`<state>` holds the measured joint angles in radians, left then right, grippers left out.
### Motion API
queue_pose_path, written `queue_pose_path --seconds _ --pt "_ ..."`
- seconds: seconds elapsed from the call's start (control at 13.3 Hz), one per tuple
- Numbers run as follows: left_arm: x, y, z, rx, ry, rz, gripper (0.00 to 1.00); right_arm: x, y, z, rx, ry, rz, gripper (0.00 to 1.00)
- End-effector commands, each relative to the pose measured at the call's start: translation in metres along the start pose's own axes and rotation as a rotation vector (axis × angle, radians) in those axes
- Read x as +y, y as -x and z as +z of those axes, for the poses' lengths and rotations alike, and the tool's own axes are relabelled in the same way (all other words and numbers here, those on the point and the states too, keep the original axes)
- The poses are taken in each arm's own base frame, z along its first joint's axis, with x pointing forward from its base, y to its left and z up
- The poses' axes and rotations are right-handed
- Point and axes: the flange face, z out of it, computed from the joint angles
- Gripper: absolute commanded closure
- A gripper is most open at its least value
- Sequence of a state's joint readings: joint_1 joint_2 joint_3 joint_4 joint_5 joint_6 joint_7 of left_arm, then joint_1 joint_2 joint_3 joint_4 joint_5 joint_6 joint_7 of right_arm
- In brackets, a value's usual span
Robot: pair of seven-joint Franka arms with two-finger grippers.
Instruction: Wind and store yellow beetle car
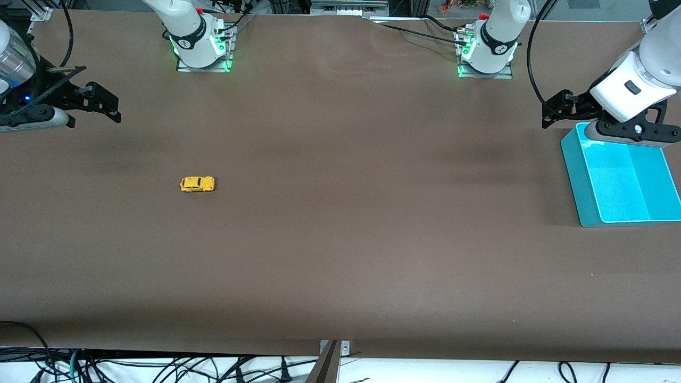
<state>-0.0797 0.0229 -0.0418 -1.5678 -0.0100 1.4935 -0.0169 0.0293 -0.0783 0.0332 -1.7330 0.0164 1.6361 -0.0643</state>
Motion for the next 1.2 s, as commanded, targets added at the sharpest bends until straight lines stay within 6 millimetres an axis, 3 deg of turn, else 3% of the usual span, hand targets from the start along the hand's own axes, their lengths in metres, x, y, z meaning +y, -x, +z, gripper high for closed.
queue_pose_path --seconds 0.0,1.13 --pt "0.001 -0.003 -0.004 0.008 0.006 -0.004 0.00 0.000 0.002 -0.001 -0.013 -0.010 -0.011 0.00" --pt "0.001 -0.002 -0.005 0.008 0.006 -0.006 0.00 -0.002 0.006 0.020 -0.059 -0.013 -0.011 0.00"
